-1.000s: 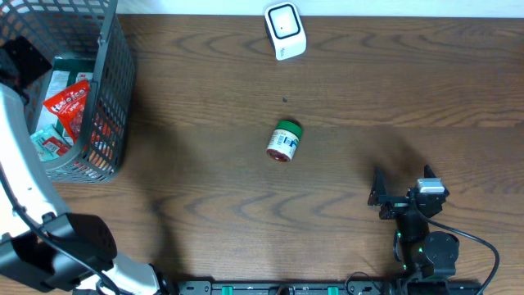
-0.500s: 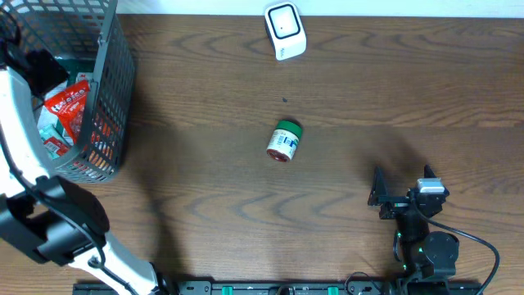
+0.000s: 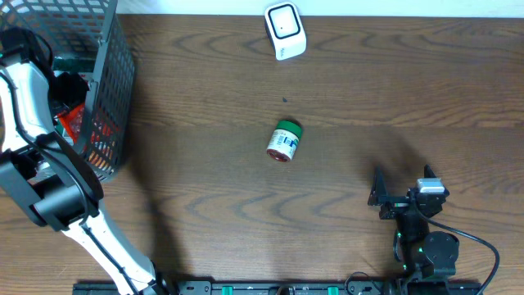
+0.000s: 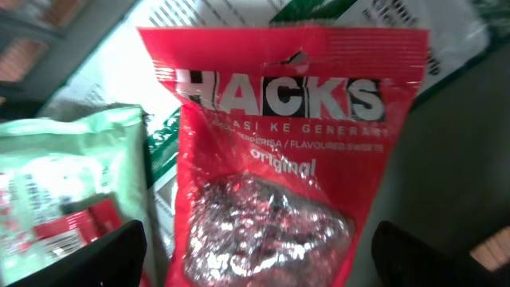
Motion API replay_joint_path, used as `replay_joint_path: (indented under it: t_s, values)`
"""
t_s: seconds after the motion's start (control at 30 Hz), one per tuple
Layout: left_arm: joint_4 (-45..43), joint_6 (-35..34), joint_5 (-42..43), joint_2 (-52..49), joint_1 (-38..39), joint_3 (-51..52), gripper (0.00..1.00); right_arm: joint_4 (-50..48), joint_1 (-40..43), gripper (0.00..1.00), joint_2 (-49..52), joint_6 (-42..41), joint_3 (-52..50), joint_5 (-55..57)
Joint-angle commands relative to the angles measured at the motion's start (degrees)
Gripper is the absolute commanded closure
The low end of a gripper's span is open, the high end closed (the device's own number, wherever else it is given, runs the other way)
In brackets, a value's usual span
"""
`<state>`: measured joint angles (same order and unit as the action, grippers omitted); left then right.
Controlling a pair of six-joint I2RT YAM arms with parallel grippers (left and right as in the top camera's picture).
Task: Scan the item barcode
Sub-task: 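Move the left gripper back into the basket toward the red HACKS bag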
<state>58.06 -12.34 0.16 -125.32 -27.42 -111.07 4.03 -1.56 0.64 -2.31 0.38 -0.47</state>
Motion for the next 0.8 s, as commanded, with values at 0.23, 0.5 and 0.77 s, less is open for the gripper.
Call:
replay_joint_path:
  t_s: [0.23, 0.5, 0.77]
  values:
    - [-0.72, -1.90, 0.90, -3.08, 0.50, 3.13, 0.10, 0.17, 0.24, 0.01, -0.26, 0.24, -0.09, -0.04]
    - [-2.25, -1.88, 0.92, -3.08, 0.55, 5.42, 0.34, 0.17, 0.24, 0.01, -0.26, 0.24, -0.09, -0.04]
    - [-2.43, -1.62, 0.92, -2.71, 0.48, 5.16, 0.73, 0.17, 0.24, 0.01, -0.26, 0.24, -0.09, -0.04]
